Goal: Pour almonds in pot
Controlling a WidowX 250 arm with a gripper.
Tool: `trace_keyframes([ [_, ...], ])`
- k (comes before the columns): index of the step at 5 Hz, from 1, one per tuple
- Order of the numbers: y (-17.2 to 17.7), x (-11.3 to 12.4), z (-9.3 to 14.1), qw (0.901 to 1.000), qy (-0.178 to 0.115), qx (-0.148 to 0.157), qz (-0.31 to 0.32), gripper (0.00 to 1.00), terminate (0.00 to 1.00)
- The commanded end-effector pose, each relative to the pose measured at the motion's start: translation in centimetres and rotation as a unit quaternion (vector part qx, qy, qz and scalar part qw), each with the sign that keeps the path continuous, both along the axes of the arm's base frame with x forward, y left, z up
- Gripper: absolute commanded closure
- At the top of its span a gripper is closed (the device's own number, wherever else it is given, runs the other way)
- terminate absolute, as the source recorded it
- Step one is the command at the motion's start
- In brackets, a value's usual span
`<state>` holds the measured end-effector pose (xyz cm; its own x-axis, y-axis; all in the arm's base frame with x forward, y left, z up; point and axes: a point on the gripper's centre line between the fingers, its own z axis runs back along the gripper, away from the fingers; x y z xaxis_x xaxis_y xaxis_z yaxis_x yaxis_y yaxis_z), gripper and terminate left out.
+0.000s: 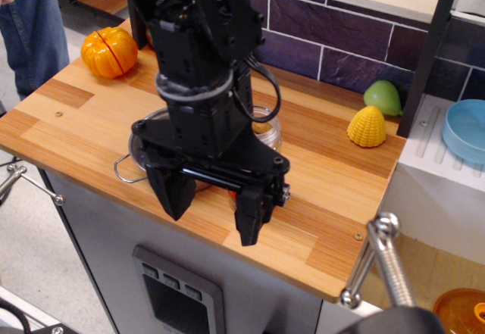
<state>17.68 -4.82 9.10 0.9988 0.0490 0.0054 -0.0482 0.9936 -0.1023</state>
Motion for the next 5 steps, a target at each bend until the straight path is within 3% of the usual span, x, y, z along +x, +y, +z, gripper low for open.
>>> trace_keyframes([
  [1,0.0,0.0,0.0,1.0000,0.000,0.000,0.000,0.00,0.00],
  [2,0.1,1.0,-0.9,0.9976,-0.062,0.023,0.017,0.00,0.00],
  [4,1.2,4.2,-2.1,0.9817,-0.169,0.052,0.072,0.00,0.00],
  [5,1.7,5.6,-2.7,0.9624,-0.242,0.074,0.100,0.00,0.00],
])
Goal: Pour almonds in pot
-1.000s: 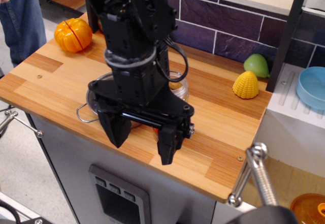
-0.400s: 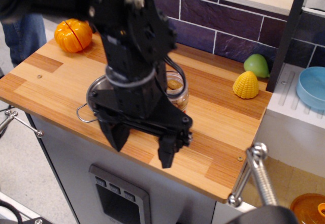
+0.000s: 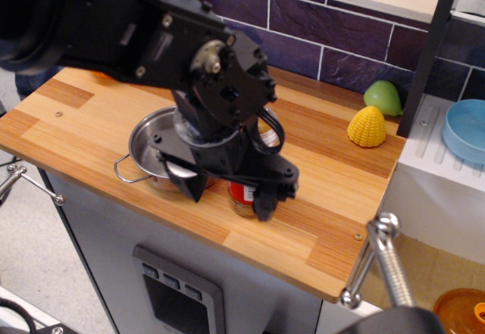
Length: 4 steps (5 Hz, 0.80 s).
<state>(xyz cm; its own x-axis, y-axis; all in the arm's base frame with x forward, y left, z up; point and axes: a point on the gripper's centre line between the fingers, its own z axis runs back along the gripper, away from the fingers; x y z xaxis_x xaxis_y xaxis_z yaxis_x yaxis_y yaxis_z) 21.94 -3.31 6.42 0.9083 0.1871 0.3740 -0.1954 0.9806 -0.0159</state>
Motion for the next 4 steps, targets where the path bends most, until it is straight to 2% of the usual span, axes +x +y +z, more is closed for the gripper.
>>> trace_keyframes([
  [1,0.2,1.5,-0.7,0.9918,-0.121,0.024,0.034,0.00,0.00],
  [2,0.4,1.9,-1.2,0.9873,-0.149,0.028,0.048,0.00,0.00],
  [3,0.0,2.3,-1.7,0.9856,-0.161,0.027,0.043,0.00,0.00],
  [4,-0.2,3.6,-1.8,0.9813,-0.184,0.024,0.050,0.00,0.00],
])
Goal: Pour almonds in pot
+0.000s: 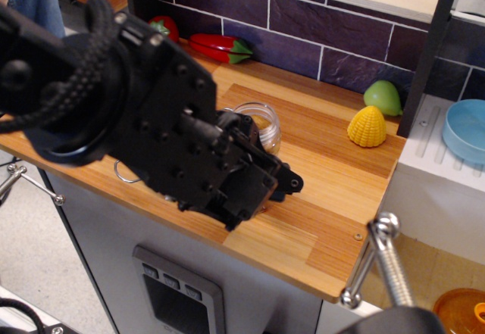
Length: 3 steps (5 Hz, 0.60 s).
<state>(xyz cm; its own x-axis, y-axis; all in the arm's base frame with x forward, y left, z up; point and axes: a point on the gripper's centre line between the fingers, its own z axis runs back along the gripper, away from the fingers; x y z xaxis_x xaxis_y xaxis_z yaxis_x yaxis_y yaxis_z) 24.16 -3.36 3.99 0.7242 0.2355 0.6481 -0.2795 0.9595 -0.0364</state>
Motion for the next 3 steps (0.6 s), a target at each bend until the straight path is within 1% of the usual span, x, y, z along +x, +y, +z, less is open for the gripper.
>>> trace_keyframes([
  [1,-0.27,2.65,0.57,0.9989,-0.045,0.005,0.009,0.00,0.00],
  [2,-0.14,3.57,1.10,0.9977,-0.064,0.002,0.023,0.00,0.00],
  [3,0.13,3.63,1.46,0.9985,-0.050,-0.017,0.013,1.00,0.00],
])
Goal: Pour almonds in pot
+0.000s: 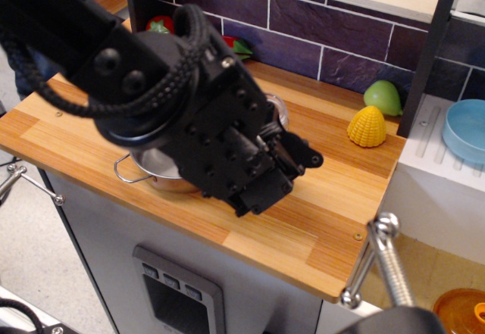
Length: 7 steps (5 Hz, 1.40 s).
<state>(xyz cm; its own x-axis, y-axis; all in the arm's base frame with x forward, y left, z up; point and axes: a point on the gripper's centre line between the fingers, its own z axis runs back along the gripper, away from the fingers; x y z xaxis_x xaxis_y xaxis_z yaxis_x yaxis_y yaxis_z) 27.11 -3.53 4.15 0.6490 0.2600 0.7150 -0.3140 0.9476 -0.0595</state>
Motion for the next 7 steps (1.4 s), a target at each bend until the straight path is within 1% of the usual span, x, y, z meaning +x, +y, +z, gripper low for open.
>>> trace_keyframes([
  [1,0.6,-0.1,2.7,0.9992,0.005,-0.037,-0.012,1.00,0.00],
  [2,1.1,-1.8,4.6,0.9872,0.114,-0.112,-0.007,1.00,0.00],
  [3,2.8,-3.6,7.7,0.9569,0.190,-0.219,-0.002,1.00,0.00],
  [4,4.7,-4.4,7.6,0.9128,0.252,-0.320,-0.023,1.00,0.00],
  [5,4.3,-4.1,7.4,0.8829,0.305,-0.356,-0.027,1.00,0.00],
  [6,5.7,-3.5,8.1,0.8336,0.347,-0.430,-0.018,1.00,0.00],
  [7,7.0,-3.2,7.8,0.7998,0.385,-0.460,-0.029,1.00,0.00],
])
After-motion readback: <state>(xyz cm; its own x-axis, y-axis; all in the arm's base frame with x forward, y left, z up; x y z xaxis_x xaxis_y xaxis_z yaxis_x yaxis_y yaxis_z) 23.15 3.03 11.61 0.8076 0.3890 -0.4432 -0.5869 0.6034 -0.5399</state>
